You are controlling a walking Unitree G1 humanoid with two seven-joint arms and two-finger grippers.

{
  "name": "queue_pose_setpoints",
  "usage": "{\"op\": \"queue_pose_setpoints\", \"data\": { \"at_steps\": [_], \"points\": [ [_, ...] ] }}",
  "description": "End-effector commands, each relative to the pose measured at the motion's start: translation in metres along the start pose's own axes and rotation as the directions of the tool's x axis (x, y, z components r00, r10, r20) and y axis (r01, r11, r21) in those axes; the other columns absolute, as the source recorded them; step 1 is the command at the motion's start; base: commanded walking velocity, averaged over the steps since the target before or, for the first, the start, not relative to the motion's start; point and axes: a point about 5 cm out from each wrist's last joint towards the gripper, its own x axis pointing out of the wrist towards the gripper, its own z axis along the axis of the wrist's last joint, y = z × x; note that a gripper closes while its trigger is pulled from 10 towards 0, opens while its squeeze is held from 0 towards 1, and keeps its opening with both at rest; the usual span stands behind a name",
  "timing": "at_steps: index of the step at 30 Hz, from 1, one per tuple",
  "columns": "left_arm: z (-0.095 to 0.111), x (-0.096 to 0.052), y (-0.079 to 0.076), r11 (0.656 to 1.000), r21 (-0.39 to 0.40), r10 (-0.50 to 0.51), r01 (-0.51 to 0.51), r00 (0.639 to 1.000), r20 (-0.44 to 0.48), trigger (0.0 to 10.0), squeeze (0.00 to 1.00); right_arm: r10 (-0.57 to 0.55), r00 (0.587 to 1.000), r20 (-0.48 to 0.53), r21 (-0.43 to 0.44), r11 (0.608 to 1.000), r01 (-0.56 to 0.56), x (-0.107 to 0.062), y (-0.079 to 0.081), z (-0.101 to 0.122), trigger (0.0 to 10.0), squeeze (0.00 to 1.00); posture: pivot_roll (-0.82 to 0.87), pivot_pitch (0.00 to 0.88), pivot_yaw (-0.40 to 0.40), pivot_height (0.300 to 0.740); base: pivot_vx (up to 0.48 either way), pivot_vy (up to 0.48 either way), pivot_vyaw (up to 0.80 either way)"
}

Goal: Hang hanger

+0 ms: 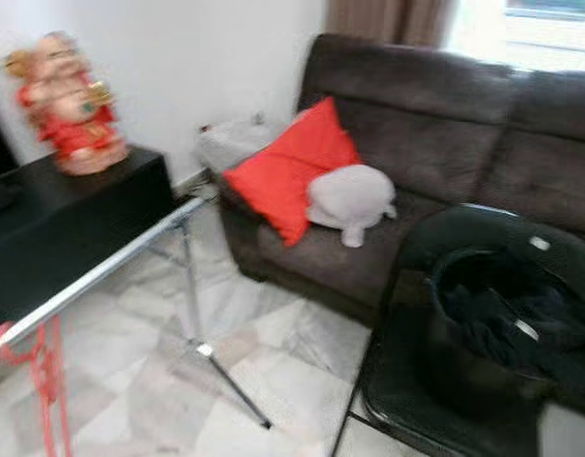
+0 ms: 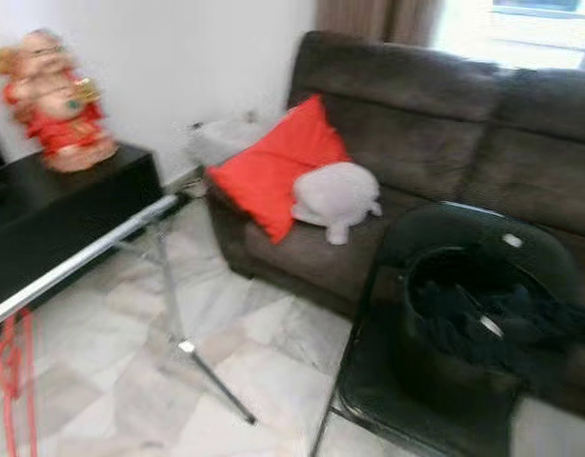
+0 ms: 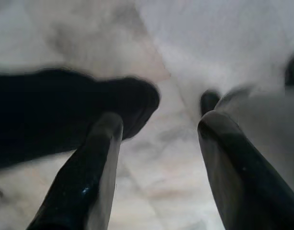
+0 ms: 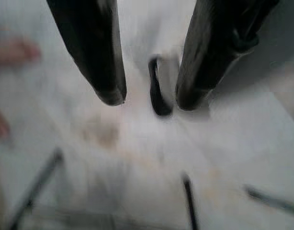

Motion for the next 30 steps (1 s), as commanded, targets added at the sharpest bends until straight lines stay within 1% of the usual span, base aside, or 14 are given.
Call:
{"op": "queue_pose_setpoints", "data": {
  "at_steps": [1, 3, 6, 10, 11, 12, 13, 16, 18, 23, 25, 26, 28, 30],
  "points": [
    [0.016, 0.003, -0.012, 0.999, 0.036, -0.037, 0.036, 0.999, 0.029, 10.0, 0.00, -0.020, 1.000, 0.022, 0.040, 0.999, 0.019, 0.001, -0.002, 0.008, 10.0, 0.00, -0.09, 0.000, 0.069, 0.740, 0.000, 0.000, -0.80],
    [0.022, 0.004, -0.013, 0.998, 0.039, -0.041, 0.040, 0.998, 0.039, 10.0, 0.00, -0.022, 0.999, 0.023, 0.050, 0.999, 0.021, 0.001, -0.002, 0.009, 10.0, 0.00, -0.09, 0.000, 0.070, 0.740, 0.000, 0.000, -0.80],
    [0.037, 0.005, -0.005, 0.999, 0.039, -0.033, 0.030, 0.997, 0.070, 10.0, 0.00, -0.015, 1.000, 0.023, 0.067, 0.998, 0.013, 0.002, 0.003, 0.011, 10.0, 0.00, -0.07, 0.000, 0.053, 0.740, 0.000, 0.000, -0.80],
    [0.044, 0.004, 0.016, 1.000, -0.001, 0.012, -0.012, 0.996, 0.086, 10.0, 0.00, 0.012, 1.000, 0.022, 0.036, 0.999, -0.013, 0.003, 0.011, 0.015, 10.0, 0.00, -0.01, 0.000, 0.027, 0.740, 0.000, 0.000, -0.80],
    [0.040, 0.002, 0.027, 1.000, -0.013, 0.029, -0.028, 0.997, 0.076, 10.0, 0.00, 0.024, 0.999, 0.024, 0.017, 1.000, -0.024, 0.003, 0.013, 0.016, 10.0, 0.00, 0.00, 0.000, 0.030, 0.740, 0.000, 0.000, -0.80],
    [0.040, 0.002, 0.027, 1.000, -0.013, 0.029, -0.028, 0.997, 0.076, 10.0, 0.00, 0.024, 0.999, 0.024, 0.017, 1.000, -0.024, 0.003, 0.013, 0.016, 10.0, 0.00, 0.00, 0.000, 0.030, 0.740, 0.000, 0.000, -0.80],
    [0.033, 0.000, 0.037, 0.999, -0.017, 0.041, -0.040, 0.997, 0.059, 10.0, 0.00, 0.026, 0.999, 0.028, 0.013, 1.000, -0.027, 0.004, 0.015, 0.017, 10.0, 0.00, 0.01, 0.000, 0.034, 0.740, 0.000, 0.000, -0.80],
    [0.023, -0.003, 0.047, 0.999, -0.014, 0.049, -0.049, 0.998, 0.035, 10.0, 0.00, 0.024, 0.999, 0.038, 0.030, 0.999, -0.025, 0.003, 0.015, 0.017, 10.0, 0.00, 0.01, 0.000, 0.037, 0.740, 0.000, 0.000, -0.80],
    [0.016, -0.005, 0.054, 0.998, -0.018, 0.056, -0.056, 0.998, 0.022, 10.0, 0.00, 0.021, 0.999, 0.047, 0.054, 0.998, -0.024, 0.003, 0.015, 0.016, 10.0, 0.00, 0.02, 0.000, 0.032, 0.740, 0.000, 0.000, 0.00],
    [0.007, -0.007, 0.056, 0.998, -0.027, 0.064, -0.064, 0.998, 0.011, 10.0, 0.00, 0.026, 0.999, 0.042, 0.049, 0.998, -0.028, 0.003, 0.016, 0.015, 10.0, 0.00, 0.03, 0.000, 0.021, 0.740, 0.000, 0.000, 0.00],
    [0.005, -0.006, 0.051, 0.998, -0.019, 0.054, -0.054, 0.998, 0.007, 10.0, 0.00, 0.027, 0.999, 0.040, 0.046, 0.999, -0.028, 0.003, 0.016, 0.014, 10.0, 0.00, 0.03, 0.000, 0.020, 0.740, 0.000, 0.000, 0.00],
    [0.001, -0.005, 0.041, 0.999, -0.013, 0.040, -0.040, 0.999, 0.001, 10.0, 0.00, 0.025, 0.999, 0.039, 0.045, 0.999, -0.027, 0.003, 0.015, 0.013, 10.0, 0.00, 0.03, 0.000, 0.022, 0.740, 0.000, 0.000, 0.00],
    [-0.001, -0.004, 0.034, 1.000, -0.003, 0.026, -0.026, 1.000, -0.002, 10.0, 0.00, 0.023, 0.999, 0.039, 0.047, 0.999, -0.025, 0.003, 0.015, 0.012, 10.0, 0.00, 0.03, 0.000, 0.023, 0.740, 0.000, -0.277, 0.00],
    [-0.002, -0.004, 0.035, 1.000, 0.011, 0.019, -0.019, 1.000, -0.006, 10.0, 0.00, 0.021, 0.999, 0.040, 0.052, 0.998, -0.023, 0.003, 0.014, 0.011, 10.0, 0.00, 0.03, 0.000, 0.023, 0.740, 0.000, -0.364, 0.00]
  ]
}}
